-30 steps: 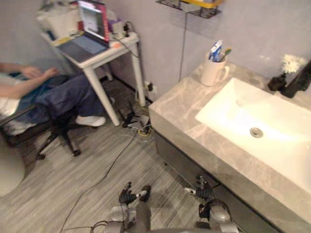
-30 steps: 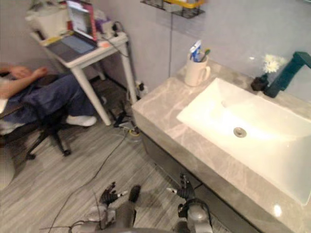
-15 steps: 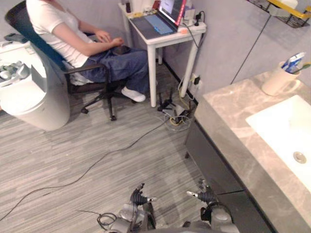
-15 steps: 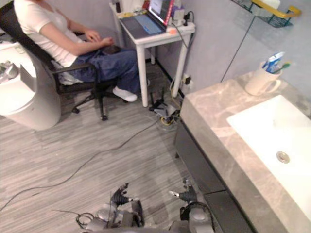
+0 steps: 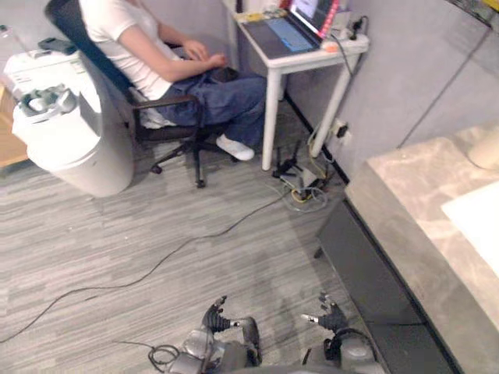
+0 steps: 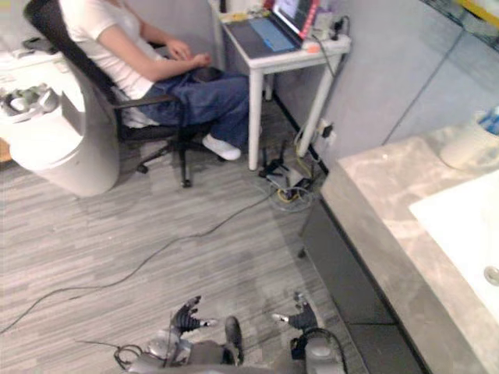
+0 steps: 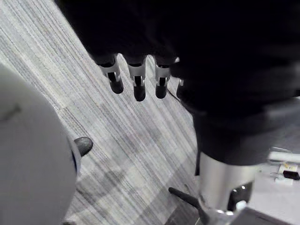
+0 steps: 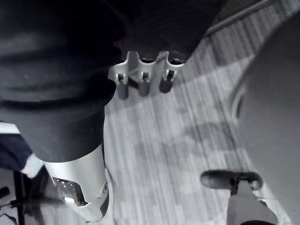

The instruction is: Organize washtable

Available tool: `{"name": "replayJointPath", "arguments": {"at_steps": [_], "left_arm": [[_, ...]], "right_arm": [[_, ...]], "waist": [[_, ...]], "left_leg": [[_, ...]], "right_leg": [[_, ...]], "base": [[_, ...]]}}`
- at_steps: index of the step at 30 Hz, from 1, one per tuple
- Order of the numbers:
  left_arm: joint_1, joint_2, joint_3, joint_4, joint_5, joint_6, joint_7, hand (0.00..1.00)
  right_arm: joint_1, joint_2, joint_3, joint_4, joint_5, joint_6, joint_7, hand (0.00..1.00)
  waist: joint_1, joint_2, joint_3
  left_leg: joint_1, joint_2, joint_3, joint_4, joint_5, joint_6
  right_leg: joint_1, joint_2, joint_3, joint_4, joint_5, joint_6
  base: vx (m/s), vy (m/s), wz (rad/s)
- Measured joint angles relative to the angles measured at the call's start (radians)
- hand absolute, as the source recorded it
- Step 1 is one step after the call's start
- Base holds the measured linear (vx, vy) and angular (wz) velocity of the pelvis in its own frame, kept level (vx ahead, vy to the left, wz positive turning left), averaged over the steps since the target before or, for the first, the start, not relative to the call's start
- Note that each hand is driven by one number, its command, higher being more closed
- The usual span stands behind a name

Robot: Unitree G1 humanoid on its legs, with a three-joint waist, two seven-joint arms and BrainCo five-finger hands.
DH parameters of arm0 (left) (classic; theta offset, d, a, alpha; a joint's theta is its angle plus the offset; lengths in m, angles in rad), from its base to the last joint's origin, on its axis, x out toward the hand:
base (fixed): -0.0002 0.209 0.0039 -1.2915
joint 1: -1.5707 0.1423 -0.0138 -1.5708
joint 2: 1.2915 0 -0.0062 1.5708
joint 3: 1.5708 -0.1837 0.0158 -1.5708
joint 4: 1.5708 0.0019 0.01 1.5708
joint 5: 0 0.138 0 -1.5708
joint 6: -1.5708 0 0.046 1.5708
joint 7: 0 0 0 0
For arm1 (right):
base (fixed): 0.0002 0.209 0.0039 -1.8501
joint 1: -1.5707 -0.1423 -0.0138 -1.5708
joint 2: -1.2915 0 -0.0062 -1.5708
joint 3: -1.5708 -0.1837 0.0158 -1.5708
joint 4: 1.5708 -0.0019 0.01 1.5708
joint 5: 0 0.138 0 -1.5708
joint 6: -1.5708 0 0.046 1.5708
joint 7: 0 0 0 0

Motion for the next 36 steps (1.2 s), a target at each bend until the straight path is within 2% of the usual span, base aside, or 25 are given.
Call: {"name": "replayJointPath", "arguments": {"at_steps": [1, 3, 5, 7, 9, 11, 12, 13, 14, 16, 17, 18, 19, 21, 23, 25, 27, 28, 30, 31, 33, 34, 35, 36], "left_arm": [[0.003, 0.005, 0.002, 0.001, -0.013, 0.000, 0.001, 0.00], [0.002, 0.005, 0.004, 0.001, -0.027, -0.001, 0.002, 0.00], [0.000, 0.001, 0.004, 0.001, -0.033, -0.002, 0.002, 0.00], [0.000, 0.000, 0.003, 0.001, -0.034, -0.003, 0.002, 0.00], [0.002, 0.003, 0.006, 0.001, -0.037, -0.010, 0.004, 0.00], [0.007, 0.009, 0.014, 0.000, -0.058, -0.021, 0.007, 0.00], [0.005, 0.022, 0.014, 0.000, -0.070, -0.025, 0.009, 0.00], [-0.005, 0.028, 0.022, 0.006, -0.073, -0.025, 0.014, 0.00], [-0.003, 0.013, 0.038, -0.002, -0.078, -0.028, 0.020, 0.00], [0.001, -0.016, 0.043, 0.001, -0.083, -0.025, 0.023, 0.00], [0.001, -0.021, 0.043, 0.001, -0.084, -0.025, 0.023, 0.00], [0.000, -0.031, 0.042, -0.001, -0.084, -0.027, 0.022, 0.00], [0.002, -0.042, 0.042, -0.001, -0.083, -0.029, 0.021, 0.00], [0.000, -0.049, 0.044, -0.002, -0.081, -0.031, 0.010, 0.00], [0.007, -0.046, 0.044, -0.001, -0.075, -0.031, 0.002, 0.00], [0.009, -0.045, 0.044, 0.006, -0.066, -0.027, 0.000, 0.00], [0.015, -0.045, 0.045, 0.021, -0.054, -0.026, 0.000, 0.00], [0.015, -0.044, 0.044, 0.033, -0.050, -0.024, 0.000, 0.00], [0.013, -0.033, 0.048, 0.044, -0.049, -0.022, 0.001, 0.00], [0.014, -0.028, 0.049, 0.048, -0.049, -0.022, 0.001, 0.00], [0.015, -0.020, 0.046, 0.062, -0.047, -0.022, 0.001, 0.00], [0.018, -0.003, 0.044, 0.074, -0.044, -0.022, 0.001, 0.00], [0.019, 0.006, 0.045, 0.081, -0.039, -0.022, 0.002, 0.00], [0.018, 0.016, 0.051, 0.102, -0.027, -0.023, 0.003, 0.00]], "right_arm": [[-0.001, 0.001, 0.004, 0.000, 0.001, 0.000, 0.002, 0.00], [-0.010, -0.001, 0.007, -0.004, 0.008, -0.003, 0.010, 0.00], [-0.024, 0.000, 0.008, -0.014, 0.013, -0.003, 0.010, 0.00], [-0.019, 0.001, 0.008, -0.031, 0.017, -0.004, 0.010, 0.00], [-0.008, 0.002, 0.008, -0.054, 0.021, -0.004, 0.012, 0.00], [-0.012, 0.004, 0.008, -0.061, 0.021, -0.007, 0.014, 0.00], [-0.018, 0.006, 0.006, -0.061, 0.021, -0.013, 0.013, 0.00], [-0.037, 0.005, 0.001, -0.058, 0.021, -0.017, 0.014, 0.00], [-0.067, -0.009, -0.007, -0.057, 0.021, -0.019, 0.012, 0.00], [-0.081, -0.038, -0.020, -0.068, 0.021, -0.026, 0.009, 0.00], [-0.077, -0.041, -0.025, -0.068, 0.020, -0.025, 0.008, 0.00], [-0.075, -0.047, -0.029, -0.068, 0.020, -0.025, 0.006, 0.00], [-0.077, -0.055, -0.029, -0.068, 0.020, -0.025, 0.005, 0.00], [-0.079, -0.056, -0.029, -0.069, 0.019, -0.025, 0.005, 0.00], [-0.066, -0.052, -0.029, -0.069, 0.017, -0.023, 0.009, 0.00], [-0.050, -0.037, -0.035, -0.069, 0.016, -0.023, 0.010, 0.00], [-0.032, -0.033, -0.046, -0.070, 0.017, -0.023, 0.011, 0.00], [-0.018, -0.022, -0.052, -0.070, 0.016, -0.024, 0.011, 0.00], [-0.005, 0.007, -0.054, -0.066, 0.016, -0.022, 0.014, 0.00], [-0.005, 0.014, -0.051, -0.065, 0.016, -0.022, 0.015, 0.00], [-0.007, 0.025, -0.043, -0.065, 0.016, -0.022, 0.016, 0.00], [0.005, 0.028, -0.036, -0.065, 0.016, -0.022, 0.017, 0.00], [0.015, 0.031, -0.034, -0.068, 0.016, -0.022, 0.018, 0.00], [0.036, 0.030, -0.038, -0.082, 0.017, -0.024, 0.019, 0.00]], "waist": [[0.001, 0.009, 0.006], [0.000, 0.011, 0.018], [-0.003, 0.017, 0.025], [-0.005, 0.015, 0.025], [-0.013, 0.001, 0.028], [-0.010, -0.009, 0.022], [-0.020, -0.040, 0.012], [-0.021, -0.036, 0.025], [-0.017, 0.000, 0.040], [-0.032, 0.033, 0.043], [-0.033, 0.037, 0.041], [-0.032, 0.036, 0.041], [-0.031, 0.043, 0.037], [-0.032, 0.051, 0.032], [-0.033, 0.052, 0.028], [-0.040, 0.054, 0.027], [-0.054, 0.055, 0.022], [-0.062, 0.055, 0.016], [-0.056, 0.042, 0.011], [-0.055, 0.041, 0.010], [-0.060, 0.044, 0.011], [-0.078, 0.052, 0.016], [-0.087, 0.044, 0.012], [-0.103, 0.029, 0.010]], "left_leg": [[0.019, 0.001, -0.037, 0.000, -0.010, 0.000], [0.040, 0.004, -0.098, 0.019, -0.030, -0.019], [0.045, 0.010, -0.187, 0.059, -0.068, -0.052], [0.061, -0.005, -0.284, 0.068, -0.080, -0.066], [0.073, -0.023, -0.387, 0.084, -0.089, -0.081], [0.036, -0.023, -0.451, 0.127, -0.116, -0.126], [-0.010, -0.027, -0.457, 0.167, -0.135, -0.156], [-0.027, -0.011, -0.435, 0.177, -0.145, -0.169], [-0.051, 0.046, -0.383, 0.178, -0.150, -0.188], [-0.042, 0.186, -0.071, 0.144, -0.096, -0.255], [-0.028, 0.210, 0.003, 0.131, -0.084, -0.263], [0.008, 0.233, 0.106, 0.114, -0.064, -0.252], [0.029, 0.235, 0.171, 0.115, -0.032, -0.237], [0.040, 0.235, 0.240, 0.068, -0.017, -0.211], [0.078, 0.201, 0.256, -0.083, 0.060, -0.207], [0.077, 0.192, 0.320, -0.063, 0.040, -0.195], [0.097, 0.163, 0.288, -0.126, 0.084, -0.183], [0.102, 0.149, 0.265, -0.161, 0.106, -0.166], [0.107, 0.129, 0.207, -0.178, 0.114, -0.155], [0.111, 0.125, 0.192, -0.178, 0.114, -0.154], [0.115, 0.121, 0.147, -0.159, 0.107, -0.144], [0.107, 0.143, 0.098, -0.128, 0.093, -0.123], [0.097, 0.148, 0.072, -0.114, 0.091, -0.122], [0.089, 0.144, 0.016, -0.106, 0.092, -0.123]], "right_leg": [[-0.029, 0.008, 0.002, -0.015, -0.005, 0.000], [-0.083, 0.038, 0.049, -0.062, 0.000, 0.007], [-0.160, 0.073, 0.153, -0.172, 0.048, 0.036], [-0.181, 0.077, 0.222, -0.241, 0.089, 0.045], [-0.189, 0.064, 0.274, -0.237, 0.106, 0.026], [-0.197, 0.062, 0.236, -0.215, 0.134, -0.013], [-0.187, 0.048, 0.179, -0.230, 0.206, -0.044], [-0.186, 0.036, 0.122, -0.220, 0.202, -0.053], [-0.180, 0.054, 0.076, -0.224, 0.208, -0.072], [-0.108, 0.078, -0.043, -0.266, 0.181, -0.115], [-0.087, 0.082, -0.066, -0.278, 0.179, -0.118], [-0.045, 0.089, -0.102, -0.308, 0.178, -0.120], [-0.017, 0.099, -0.132, -0.335, 0.177, -0.121], [0.009, 0.107, -0.188, -0.368, 0.177, -0.121], [0.054, 0.104, -0.283, -0.436, 0.196, -0.117], [0.100, 0.091, -0.365, -0.461, 0.208, -0.103], [0.154, 0.077, -0.447, -0.485, 0.222, -0.082], [0.188, 0.075, -0.500, -0.508, 0.233, -0.066], [0.224, 0.070, -0.542, -0.517, 0.242, -0.058], [0.223, 0.057, -0.534, -0.485, 0.242, -0.058], [0.183, 0.023, -0.388, -0.330, 0.232, -0.091], [0.109, 0.049, -0.126, -0.222, 0.179, -0.123], [0.093, 0.088, 0.007, -0.218, 0.137, -0.119], [0.084, 0.165, 0.224, -0.245, 0.089, -0.102]], "base": [[0.26, 0.014, 0.85], [0.26, -0.014, 0.96], [0.28, -0.065, 1.17], [0.35, -0.157, 1.61], [0.39, -0.269, 1.88], [0.33, -0.395, 1.78], [0.28, -0.431, 1.89], [0.26, -0.434, 1.80], [0.22, -0.415, 1.48], [0.22, -0.439, 1.25], [0.14, -0.283, 0.93], [0.10, -0.212, 0.73], [0.09, -0.169, 0.67], [0.04, -0.065, 0.74], [0.02, -0.012, 1.11], [0.01, 0.104, 1.30], [0.01, 0.168, 1.33], [0.00, 0.178, 1.22], [0.02, 0.164, 0.97], [0.02, 0.153, 0.53], [0.02, 0.113, 0.53], [0.01, 0.018, 0.78], [0.02, -0.040, 1.24], [0.01, -0.135, 1.29]]}}
